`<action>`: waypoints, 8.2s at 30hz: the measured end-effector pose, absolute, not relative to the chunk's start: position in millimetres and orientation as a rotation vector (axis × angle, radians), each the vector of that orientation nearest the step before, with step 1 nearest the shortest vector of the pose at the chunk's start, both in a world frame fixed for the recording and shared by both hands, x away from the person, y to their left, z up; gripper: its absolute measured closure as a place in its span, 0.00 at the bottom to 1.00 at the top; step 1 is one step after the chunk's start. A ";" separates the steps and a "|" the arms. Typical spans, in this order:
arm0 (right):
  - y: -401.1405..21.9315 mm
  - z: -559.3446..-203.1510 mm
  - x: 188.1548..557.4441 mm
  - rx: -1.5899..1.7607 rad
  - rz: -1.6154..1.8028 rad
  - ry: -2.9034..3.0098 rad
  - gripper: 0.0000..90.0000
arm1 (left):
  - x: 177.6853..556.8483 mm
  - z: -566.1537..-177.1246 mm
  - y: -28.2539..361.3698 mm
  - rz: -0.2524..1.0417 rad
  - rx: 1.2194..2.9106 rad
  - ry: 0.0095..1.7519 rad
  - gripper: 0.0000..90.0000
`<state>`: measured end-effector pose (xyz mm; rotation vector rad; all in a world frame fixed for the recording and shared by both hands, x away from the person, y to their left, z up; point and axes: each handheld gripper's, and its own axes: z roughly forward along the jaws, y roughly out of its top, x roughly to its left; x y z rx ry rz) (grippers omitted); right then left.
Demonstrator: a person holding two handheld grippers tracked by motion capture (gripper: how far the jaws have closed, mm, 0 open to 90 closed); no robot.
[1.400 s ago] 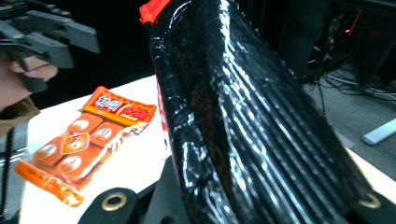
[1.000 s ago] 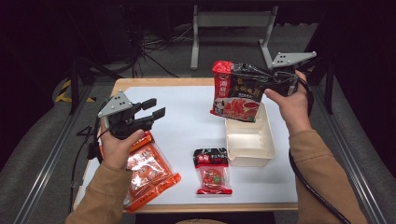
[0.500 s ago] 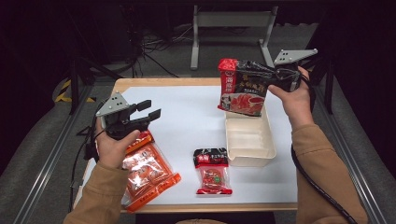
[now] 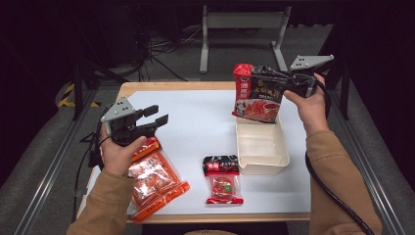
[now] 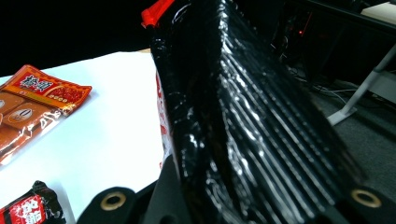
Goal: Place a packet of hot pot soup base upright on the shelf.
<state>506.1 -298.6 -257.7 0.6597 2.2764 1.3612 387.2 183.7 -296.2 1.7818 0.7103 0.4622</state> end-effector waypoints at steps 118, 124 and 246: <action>-368.7 -330.4 389.1 0.961 1.423 2.101 0.35 | 394.5 -326.3 233.6 0.438 1.858 0.869 0.40; -370.4 -333.4 388.5 0.971 1.435 2.098 0.37 | 392.9 -327.9 238.9 0.450 1.858 0.858 0.38; -359.7 -368.1 404.4 0.978 1.387 2.274 0.38 | 381.0 -455.1 325.7 0.157 1.871 1.305 1.00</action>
